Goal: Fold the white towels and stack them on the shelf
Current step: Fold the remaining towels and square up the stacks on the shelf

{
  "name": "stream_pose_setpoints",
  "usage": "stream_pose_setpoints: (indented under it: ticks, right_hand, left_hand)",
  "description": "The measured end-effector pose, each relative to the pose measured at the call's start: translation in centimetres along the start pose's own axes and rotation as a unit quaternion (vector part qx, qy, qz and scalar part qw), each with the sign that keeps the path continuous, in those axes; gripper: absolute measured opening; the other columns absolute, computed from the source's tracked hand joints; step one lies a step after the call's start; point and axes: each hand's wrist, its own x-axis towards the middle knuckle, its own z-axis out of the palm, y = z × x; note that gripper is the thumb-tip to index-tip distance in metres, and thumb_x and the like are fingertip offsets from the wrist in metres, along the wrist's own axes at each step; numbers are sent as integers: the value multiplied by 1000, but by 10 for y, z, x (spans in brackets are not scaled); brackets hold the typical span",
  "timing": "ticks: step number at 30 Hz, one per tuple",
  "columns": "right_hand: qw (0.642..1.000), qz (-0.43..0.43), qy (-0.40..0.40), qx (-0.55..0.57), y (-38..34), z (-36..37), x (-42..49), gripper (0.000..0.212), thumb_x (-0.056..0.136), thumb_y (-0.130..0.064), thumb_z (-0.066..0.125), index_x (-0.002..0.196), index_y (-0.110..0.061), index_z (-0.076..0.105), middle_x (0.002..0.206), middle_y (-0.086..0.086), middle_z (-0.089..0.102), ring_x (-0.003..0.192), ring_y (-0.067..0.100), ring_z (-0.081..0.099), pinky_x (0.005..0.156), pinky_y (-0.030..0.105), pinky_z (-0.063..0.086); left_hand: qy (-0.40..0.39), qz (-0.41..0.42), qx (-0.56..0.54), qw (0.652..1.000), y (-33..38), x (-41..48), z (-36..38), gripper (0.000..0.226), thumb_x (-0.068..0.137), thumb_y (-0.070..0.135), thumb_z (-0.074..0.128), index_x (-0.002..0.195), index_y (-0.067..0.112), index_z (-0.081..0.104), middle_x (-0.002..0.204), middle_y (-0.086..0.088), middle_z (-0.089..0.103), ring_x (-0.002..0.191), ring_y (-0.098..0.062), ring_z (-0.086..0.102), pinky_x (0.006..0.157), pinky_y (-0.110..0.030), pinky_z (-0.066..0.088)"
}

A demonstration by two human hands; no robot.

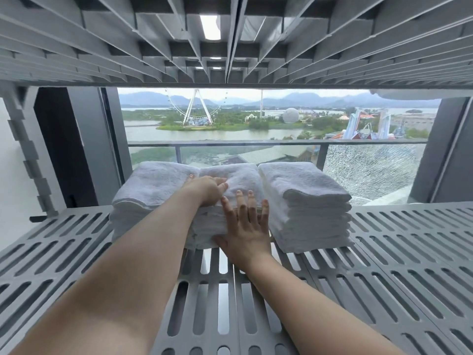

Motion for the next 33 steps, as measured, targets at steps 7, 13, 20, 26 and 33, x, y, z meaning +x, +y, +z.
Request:
stream_pose_setpoints:
  ticks: [7, 13, 20, 26, 33]
  right_hand:
    - [999, 7, -28, -18, -5, -1, -1, 98, 88, -67, 46, 158, -28, -10, 165, 15, -7, 150, 39, -20, 115, 65, -15]
    - [999, 9, -27, -21, -6, -10, -14, 94, 91, -48, 49, 158, -29, -15, 166, 13, -14, 148, 36, -27, 115, 63, -17]
    - [998, -2, -60, -18, -7, -20, -15, 92, 91, -42, 50, 159, -28, -10, 166, 9, -17, 148, 33, -29, 117, 60, -15]
    - [992, -74, 70, 71, 24, -51, -31, 62, 83, -19, 57, 144, -15, 45, 157, 15, 33, 153, 34, 12, 123, 51, 10]
    - [941, 68, 281, 176, 121, -91, -27, 41, 91, -27, 53, 127, -7, 53, 131, 11, 55, 128, 26, 47, 110, 41, 36]
  left_hand:
    - [32, 12, 10, 999, 0, -4, 8, 56, 101, 61, 19, 153, 43, 31, 163, 5, 29, 151, -29, 24, 122, -54, 6]
    - [30, 15, 17, 999, 3, -18, 1, 57, 102, 60, 20, 154, 40, 31, 163, 2, 29, 150, -28, 26, 123, -56, 12]
    - [34, 11, 31, 999, 2, -30, 4, 56, 103, 59, 16, 156, 41, 26, 164, 4, 28, 150, -25, 27, 123, -53, 13]
    - [61, 29, 24, 997, 8, -29, -10, 50, 104, 56, 27, 146, 36, 47, 152, -4, 48, 136, -31, 46, 106, -51, 41]
    - [166, 42, -72, 983, 53, -30, -14, 51, 100, 60, 33, 129, 30, 62, 131, -6, 65, 123, -32, 56, 89, -42, 42]
